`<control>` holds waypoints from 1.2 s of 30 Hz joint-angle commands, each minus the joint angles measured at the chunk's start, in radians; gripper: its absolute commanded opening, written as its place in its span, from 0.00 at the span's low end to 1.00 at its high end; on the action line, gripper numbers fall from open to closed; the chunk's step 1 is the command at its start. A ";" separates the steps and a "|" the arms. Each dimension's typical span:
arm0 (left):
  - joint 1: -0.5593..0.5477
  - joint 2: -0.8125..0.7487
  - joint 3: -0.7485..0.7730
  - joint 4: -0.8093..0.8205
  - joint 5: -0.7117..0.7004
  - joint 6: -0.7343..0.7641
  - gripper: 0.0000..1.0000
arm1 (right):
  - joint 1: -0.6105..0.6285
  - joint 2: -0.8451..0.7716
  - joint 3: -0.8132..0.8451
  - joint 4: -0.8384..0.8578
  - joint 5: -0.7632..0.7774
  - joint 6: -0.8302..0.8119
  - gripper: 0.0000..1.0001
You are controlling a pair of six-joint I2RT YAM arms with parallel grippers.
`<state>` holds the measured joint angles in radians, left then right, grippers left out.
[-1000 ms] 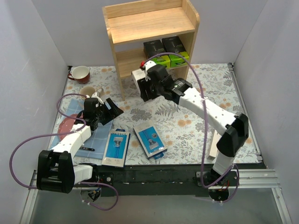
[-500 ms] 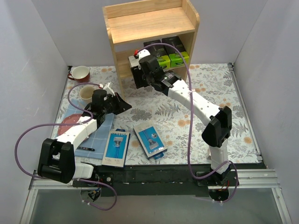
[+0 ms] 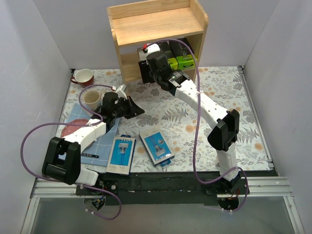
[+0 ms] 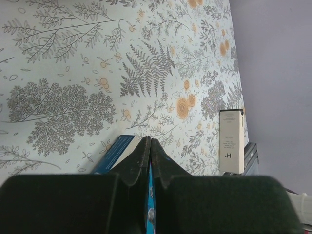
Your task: Place and organize the shaving razors onto the shelf
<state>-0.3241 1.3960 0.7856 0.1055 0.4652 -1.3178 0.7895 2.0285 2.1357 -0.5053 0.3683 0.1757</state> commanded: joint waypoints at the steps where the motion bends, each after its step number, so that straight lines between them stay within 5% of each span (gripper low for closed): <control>1: -0.016 0.035 0.079 0.052 0.012 -0.015 0.00 | 0.001 0.045 0.067 0.076 0.040 -0.016 0.60; 10: -0.035 0.072 0.113 0.086 0.003 -0.024 0.00 | 0.002 0.064 0.110 0.102 0.075 -0.027 0.76; 18: -0.052 0.054 0.142 0.070 -0.049 -0.003 0.00 | 0.005 -0.016 0.076 0.094 0.047 -0.018 0.78; 28: -0.073 -0.009 0.257 0.048 -0.285 0.242 0.00 | -0.025 -0.178 -0.121 0.076 -0.113 -0.057 0.79; 36: -0.121 0.004 0.297 0.068 -0.528 0.417 0.00 | -0.140 -0.238 -0.296 0.126 -0.293 -0.054 0.59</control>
<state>-0.4252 1.4246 1.0374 0.1581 0.0956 -1.0294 0.7086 1.8286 1.9190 -0.4351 0.1833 0.1261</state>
